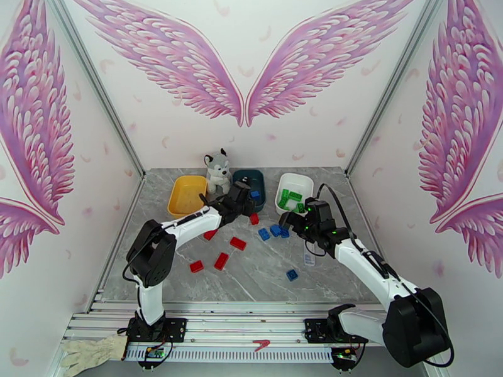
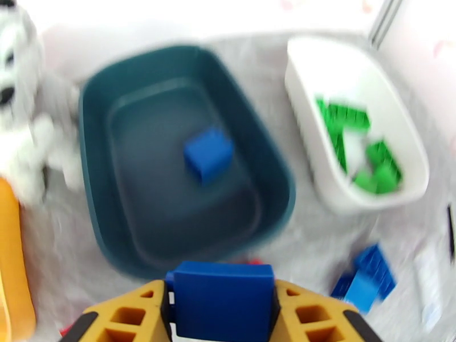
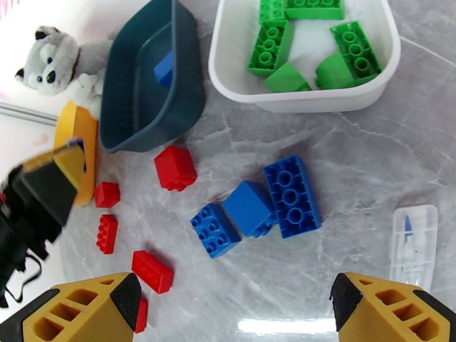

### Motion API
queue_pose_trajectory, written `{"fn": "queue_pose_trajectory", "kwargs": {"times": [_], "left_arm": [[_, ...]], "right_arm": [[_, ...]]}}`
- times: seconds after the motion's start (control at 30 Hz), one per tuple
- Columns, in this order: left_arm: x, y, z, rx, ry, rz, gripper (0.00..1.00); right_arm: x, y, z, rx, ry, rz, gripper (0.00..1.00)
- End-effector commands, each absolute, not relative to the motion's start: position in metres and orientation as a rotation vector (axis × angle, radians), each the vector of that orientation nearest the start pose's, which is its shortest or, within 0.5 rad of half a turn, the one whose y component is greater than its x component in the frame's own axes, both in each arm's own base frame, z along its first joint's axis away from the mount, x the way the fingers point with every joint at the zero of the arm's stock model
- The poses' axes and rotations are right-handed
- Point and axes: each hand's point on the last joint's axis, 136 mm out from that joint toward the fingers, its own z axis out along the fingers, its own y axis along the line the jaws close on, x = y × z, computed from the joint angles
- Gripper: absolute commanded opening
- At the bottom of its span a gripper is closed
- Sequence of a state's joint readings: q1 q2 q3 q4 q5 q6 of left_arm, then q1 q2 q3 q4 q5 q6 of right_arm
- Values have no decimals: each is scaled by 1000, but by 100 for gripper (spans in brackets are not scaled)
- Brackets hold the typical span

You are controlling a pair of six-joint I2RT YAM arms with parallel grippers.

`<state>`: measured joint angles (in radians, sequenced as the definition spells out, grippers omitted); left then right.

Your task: Sort the legos into containers by color

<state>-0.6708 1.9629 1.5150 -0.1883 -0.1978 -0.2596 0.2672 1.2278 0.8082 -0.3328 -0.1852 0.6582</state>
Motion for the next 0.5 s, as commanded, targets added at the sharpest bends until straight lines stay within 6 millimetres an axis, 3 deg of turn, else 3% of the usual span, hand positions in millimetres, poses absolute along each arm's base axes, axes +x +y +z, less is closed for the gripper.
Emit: {"fn": "queue_pose_trajectory", "kwargs": {"times": [0.0,0.23,0.47], "left_arm": [[480,-326,151,325,2204,-298,40],[499,-334,148,293,2188,-338,64],[480,-348,164,339,2148,-362,69]], "right_arm": [[336,138,168,271,2308,733,97],[328,129,183,276,2248,677,99],[318,116,181,350,2261,618,94]]}}
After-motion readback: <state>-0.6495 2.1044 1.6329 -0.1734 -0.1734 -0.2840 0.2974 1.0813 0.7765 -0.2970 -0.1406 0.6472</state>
